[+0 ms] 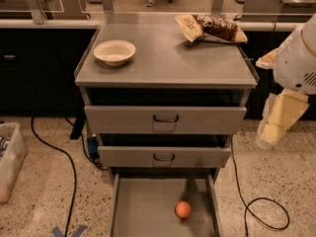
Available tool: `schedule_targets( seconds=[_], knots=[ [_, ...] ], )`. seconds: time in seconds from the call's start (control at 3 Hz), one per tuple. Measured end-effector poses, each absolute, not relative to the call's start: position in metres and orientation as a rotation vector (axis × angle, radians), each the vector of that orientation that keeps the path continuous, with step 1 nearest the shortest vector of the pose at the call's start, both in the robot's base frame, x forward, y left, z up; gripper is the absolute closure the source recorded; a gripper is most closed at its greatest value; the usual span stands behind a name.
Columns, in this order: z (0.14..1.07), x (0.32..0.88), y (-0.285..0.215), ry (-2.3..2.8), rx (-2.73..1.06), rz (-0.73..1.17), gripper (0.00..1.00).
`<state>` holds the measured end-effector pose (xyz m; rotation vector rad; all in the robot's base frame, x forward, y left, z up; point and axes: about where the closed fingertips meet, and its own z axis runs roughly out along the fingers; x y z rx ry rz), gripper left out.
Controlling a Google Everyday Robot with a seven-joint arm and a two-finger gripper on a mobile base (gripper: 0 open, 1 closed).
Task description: Pick orange from bottom drawer and place on counter
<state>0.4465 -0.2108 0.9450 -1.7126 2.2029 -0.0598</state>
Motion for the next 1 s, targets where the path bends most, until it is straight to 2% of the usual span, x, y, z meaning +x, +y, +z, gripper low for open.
schedule_targets(
  seconds=[0.67, 1.0],
  knots=[
    [0.856, 0.461, -0.223, 2.231, -1.728, -0.038, 0.00],
    [0.769, 0.469, -0.232, 2.306, -1.644, 0.022, 0.00]
  ],
)
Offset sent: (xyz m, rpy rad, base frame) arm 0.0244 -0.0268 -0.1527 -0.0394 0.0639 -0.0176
